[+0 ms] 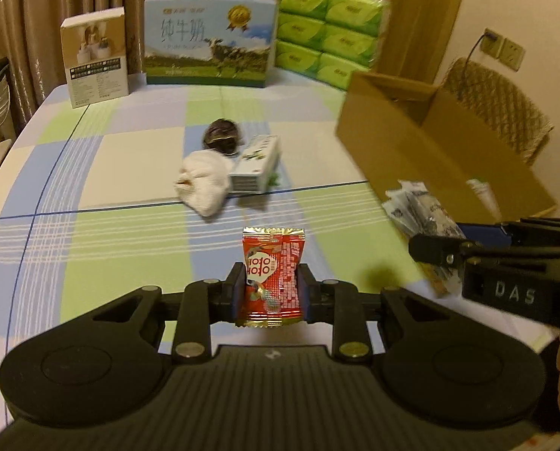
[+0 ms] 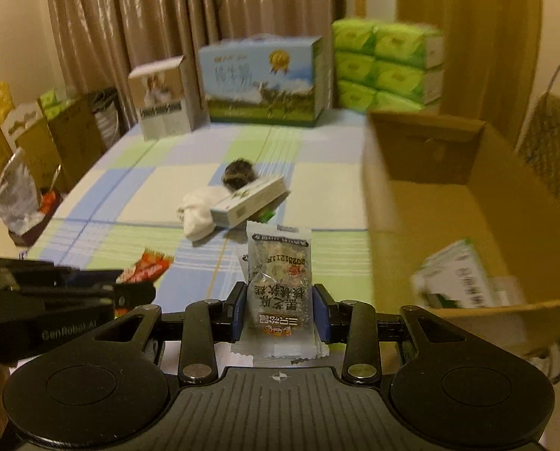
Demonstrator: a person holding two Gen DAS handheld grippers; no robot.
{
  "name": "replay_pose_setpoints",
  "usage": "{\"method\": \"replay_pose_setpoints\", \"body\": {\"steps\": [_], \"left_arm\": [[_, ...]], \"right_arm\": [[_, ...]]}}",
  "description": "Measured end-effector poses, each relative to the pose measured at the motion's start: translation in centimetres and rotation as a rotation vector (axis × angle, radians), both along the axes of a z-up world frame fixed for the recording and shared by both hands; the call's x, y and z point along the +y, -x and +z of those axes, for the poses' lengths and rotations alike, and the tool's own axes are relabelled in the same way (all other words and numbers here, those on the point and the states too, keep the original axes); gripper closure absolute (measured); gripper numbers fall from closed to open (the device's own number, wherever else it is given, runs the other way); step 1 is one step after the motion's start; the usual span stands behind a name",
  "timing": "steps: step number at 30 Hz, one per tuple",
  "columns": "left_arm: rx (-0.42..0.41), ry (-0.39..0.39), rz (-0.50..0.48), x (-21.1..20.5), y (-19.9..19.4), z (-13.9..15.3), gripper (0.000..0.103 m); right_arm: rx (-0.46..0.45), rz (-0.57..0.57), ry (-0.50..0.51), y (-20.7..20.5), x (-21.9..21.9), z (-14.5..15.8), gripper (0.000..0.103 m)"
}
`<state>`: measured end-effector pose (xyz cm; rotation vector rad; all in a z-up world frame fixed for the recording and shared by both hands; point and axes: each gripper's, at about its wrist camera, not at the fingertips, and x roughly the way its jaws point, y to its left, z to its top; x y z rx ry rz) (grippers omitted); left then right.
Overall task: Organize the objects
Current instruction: 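Carry the snack packet with the right tool over the cardboard box while the left tool carries the candy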
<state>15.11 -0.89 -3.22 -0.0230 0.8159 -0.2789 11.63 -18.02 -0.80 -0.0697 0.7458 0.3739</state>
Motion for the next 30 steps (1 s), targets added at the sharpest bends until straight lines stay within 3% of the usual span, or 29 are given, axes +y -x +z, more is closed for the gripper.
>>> {"method": "replay_pose_setpoints", "body": {"steps": [14,30], "left_arm": [[-0.07,0.015,-0.117,-8.9,6.2,6.0,0.08],[-0.079,0.022,-0.212,-15.5,6.0,7.8,0.08]], "right_arm": [[-0.053,-0.142,-0.021,4.2,-11.4,4.8,0.07],[-0.067,-0.209,-0.044,4.3,-17.1,5.2,0.069]]}}
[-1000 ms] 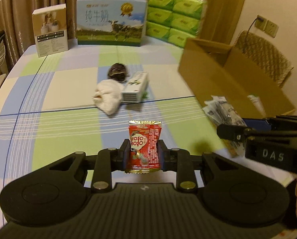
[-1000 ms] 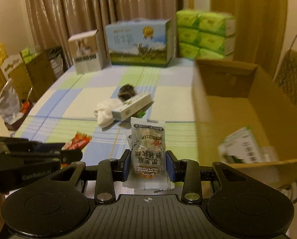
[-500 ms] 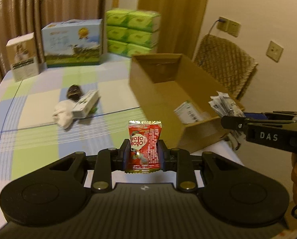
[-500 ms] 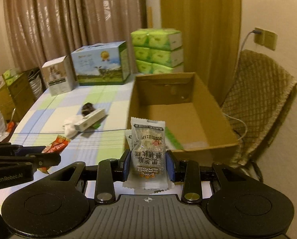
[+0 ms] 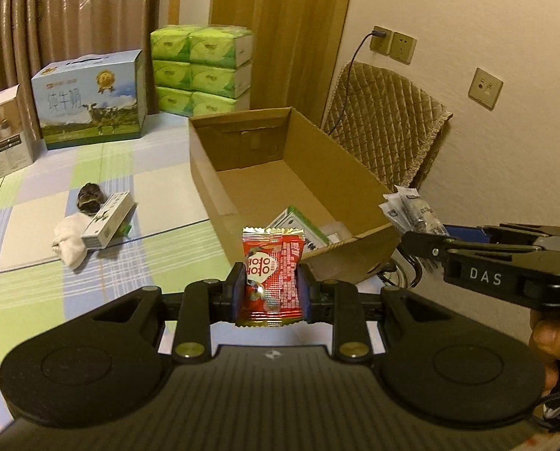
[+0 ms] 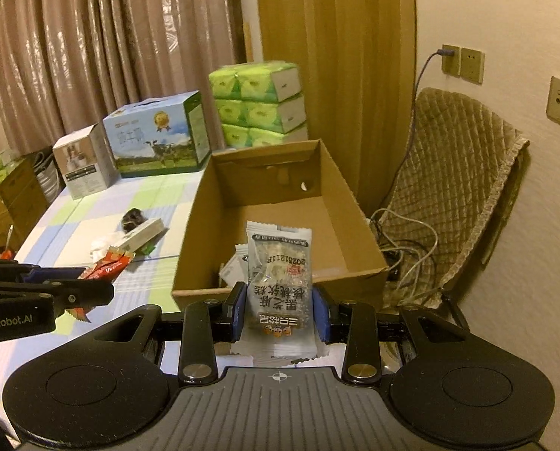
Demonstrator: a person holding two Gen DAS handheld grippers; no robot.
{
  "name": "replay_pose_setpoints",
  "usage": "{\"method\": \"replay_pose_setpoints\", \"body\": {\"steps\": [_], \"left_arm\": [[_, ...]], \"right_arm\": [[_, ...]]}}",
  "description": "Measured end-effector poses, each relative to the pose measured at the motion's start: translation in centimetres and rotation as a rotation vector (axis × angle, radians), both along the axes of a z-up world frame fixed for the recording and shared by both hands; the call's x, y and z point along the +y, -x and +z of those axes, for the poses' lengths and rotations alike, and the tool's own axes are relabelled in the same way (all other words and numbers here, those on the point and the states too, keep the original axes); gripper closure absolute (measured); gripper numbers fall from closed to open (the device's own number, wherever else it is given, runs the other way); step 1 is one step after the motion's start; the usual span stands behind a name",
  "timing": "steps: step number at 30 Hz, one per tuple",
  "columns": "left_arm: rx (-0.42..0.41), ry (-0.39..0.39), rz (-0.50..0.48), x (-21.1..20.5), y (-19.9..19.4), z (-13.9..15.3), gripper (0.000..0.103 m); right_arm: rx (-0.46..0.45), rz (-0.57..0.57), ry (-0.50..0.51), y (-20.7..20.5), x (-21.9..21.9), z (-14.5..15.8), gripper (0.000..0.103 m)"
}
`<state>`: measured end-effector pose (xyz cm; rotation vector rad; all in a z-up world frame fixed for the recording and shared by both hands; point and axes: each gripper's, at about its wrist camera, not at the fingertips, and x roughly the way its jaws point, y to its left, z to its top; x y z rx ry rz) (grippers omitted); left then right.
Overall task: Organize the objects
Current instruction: 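Carry the snack packet with the right tool over the cardboard box while the left tool carries the candy, then open the left tool to drop the candy while the right tool releases the snack packet into the box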
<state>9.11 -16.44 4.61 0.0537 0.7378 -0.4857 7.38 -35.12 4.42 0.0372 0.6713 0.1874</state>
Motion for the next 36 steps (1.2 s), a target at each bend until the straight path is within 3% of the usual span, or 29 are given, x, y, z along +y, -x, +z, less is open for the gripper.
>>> {"method": "replay_pose_setpoints", "body": {"steps": [13,36], "left_arm": [[0.007,0.001,-0.018,-2.5,-2.1,0.1,0.08],[0.025,-0.002,0.018,-6.4,-9.8,-1.0,0.079]], "right_arm": [[-0.004,0.001,0.008,-2.8,-2.0,0.2,0.069],[0.01,0.012,0.002,-10.9,-3.3,0.6,0.07]]}}
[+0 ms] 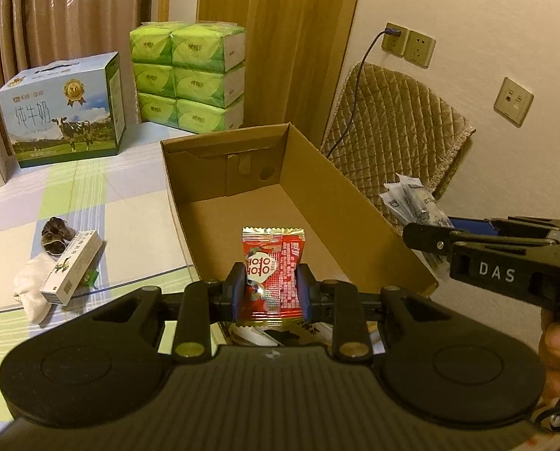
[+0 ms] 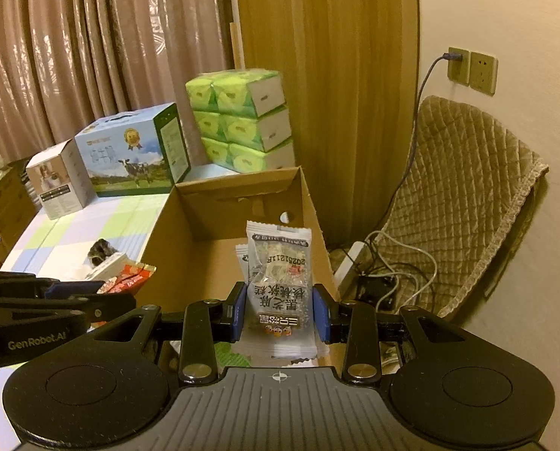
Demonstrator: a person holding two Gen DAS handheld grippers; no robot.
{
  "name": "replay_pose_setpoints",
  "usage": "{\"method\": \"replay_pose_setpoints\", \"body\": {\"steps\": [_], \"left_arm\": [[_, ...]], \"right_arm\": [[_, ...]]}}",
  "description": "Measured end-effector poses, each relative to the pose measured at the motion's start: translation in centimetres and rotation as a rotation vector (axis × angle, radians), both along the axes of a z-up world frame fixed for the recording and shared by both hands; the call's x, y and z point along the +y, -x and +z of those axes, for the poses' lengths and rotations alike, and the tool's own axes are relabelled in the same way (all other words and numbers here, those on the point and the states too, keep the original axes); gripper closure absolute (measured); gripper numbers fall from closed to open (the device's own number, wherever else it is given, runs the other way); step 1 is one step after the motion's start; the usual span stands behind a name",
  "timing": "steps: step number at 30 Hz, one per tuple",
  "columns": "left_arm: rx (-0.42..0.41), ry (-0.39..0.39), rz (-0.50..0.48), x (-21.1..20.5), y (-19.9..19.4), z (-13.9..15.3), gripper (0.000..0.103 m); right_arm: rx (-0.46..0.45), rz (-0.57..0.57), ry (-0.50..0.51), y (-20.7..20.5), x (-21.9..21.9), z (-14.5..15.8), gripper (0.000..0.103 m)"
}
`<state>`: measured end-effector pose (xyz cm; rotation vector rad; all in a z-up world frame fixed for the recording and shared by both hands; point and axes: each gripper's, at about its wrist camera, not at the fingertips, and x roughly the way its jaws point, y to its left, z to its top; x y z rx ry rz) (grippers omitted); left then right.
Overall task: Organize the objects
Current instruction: 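Open the left tool to drop the candy while the right tool releases the snack packet into the box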
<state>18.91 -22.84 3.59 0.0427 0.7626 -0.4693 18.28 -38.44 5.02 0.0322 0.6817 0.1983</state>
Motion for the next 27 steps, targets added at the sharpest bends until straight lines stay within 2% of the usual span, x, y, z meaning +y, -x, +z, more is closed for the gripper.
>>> {"method": "replay_pose_setpoints", "body": {"steps": [7,21,22,24,27], "left_arm": [[0.019,0.007,0.024,-0.2,-1.2,-1.3,0.074],[0.022,0.012,0.067,2.2,-0.6,-0.9,0.071],[0.019,0.012,0.068,2.3,-0.6,-0.9,0.07],[0.014,0.009,0.075,2.4,-0.4,-0.8,0.064],[0.009,0.004,0.084,2.9,-0.2,-0.7,0.06]], "right_arm": [[0.019,-0.005,-0.006,-0.5,-0.4,-0.5,0.07],[0.033,0.015,-0.041,-1.7,0.0,-1.3,0.069],[0.029,0.018,-0.06,-2.1,0.0,-1.4,0.068],[0.023,0.013,-0.091,-2.4,-0.3,-1.6,0.049],[0.006,0.0,-0.109,-2.1,-0.8,-1.3,0.046]]}}
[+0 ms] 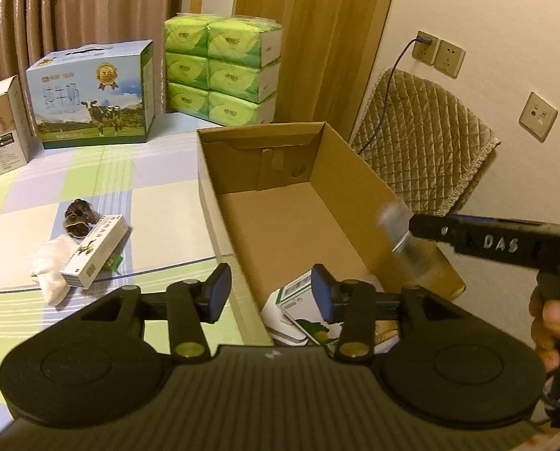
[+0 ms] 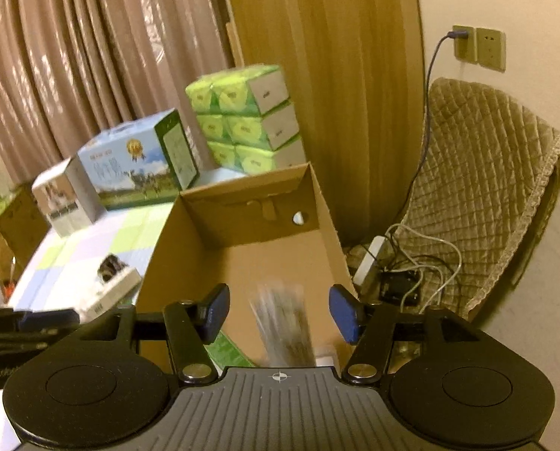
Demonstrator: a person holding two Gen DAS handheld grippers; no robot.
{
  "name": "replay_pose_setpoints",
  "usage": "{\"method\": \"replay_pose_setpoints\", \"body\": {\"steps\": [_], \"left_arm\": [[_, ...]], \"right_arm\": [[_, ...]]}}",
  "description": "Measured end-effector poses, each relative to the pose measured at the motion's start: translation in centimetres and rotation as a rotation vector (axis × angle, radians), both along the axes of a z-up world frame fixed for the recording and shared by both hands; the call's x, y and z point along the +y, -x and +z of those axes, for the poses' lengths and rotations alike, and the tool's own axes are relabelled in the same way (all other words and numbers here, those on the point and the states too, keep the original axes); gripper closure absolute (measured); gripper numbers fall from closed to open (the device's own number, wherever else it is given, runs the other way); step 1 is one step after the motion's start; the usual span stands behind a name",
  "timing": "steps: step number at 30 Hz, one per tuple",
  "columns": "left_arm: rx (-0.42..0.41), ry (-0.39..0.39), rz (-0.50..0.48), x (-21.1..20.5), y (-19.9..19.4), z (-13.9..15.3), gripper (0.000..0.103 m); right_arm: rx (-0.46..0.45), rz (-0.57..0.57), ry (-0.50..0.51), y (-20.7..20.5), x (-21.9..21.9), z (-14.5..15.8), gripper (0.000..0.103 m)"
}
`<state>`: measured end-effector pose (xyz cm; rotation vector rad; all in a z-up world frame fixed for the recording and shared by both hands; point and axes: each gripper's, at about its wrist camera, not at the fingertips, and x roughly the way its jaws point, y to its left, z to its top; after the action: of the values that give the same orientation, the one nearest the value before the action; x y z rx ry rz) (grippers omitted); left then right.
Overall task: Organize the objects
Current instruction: 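Open the left tool to drop the candy while the right tool releases the snack packet into the box, then withdraw both tools from the box back over the table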
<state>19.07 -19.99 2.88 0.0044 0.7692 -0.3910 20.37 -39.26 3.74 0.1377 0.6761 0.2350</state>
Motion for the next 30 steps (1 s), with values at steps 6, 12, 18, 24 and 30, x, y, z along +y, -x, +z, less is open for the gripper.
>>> {"method": "replay_pose_setpoints", "body": {"steps": [6,12,18,24,30], "left_arm": [[0.014,0.012,0.028,1.4,0.7,-0.2,0.049],[0.018,0.026,0.068,3.5,2.3,0.1,0.037],[-0.005,0.028,0.1,5.8,4.2,1.0,0.027],[-0.045,0.014,0.141,9.0,6.5,2.3,0.018],[-0.043,0.002,0.185,13.5,8.4,2.6,0.005]], "right_arm": [[0.0,-0.012,0.003,1.8,-0.2,0.6,0.043],[-0.015,-0.003,-0.011,4.1,0.8,1.6,0.036],[-0.051,0.019,-0.024,6.7,2.9,3.0,0.023],[-0.08,0.063,-0.041,9.3,6.1,3.9,0.009],[-0.091,0.118,-0.035,11.2,9.9,4.3,0.002]]}}
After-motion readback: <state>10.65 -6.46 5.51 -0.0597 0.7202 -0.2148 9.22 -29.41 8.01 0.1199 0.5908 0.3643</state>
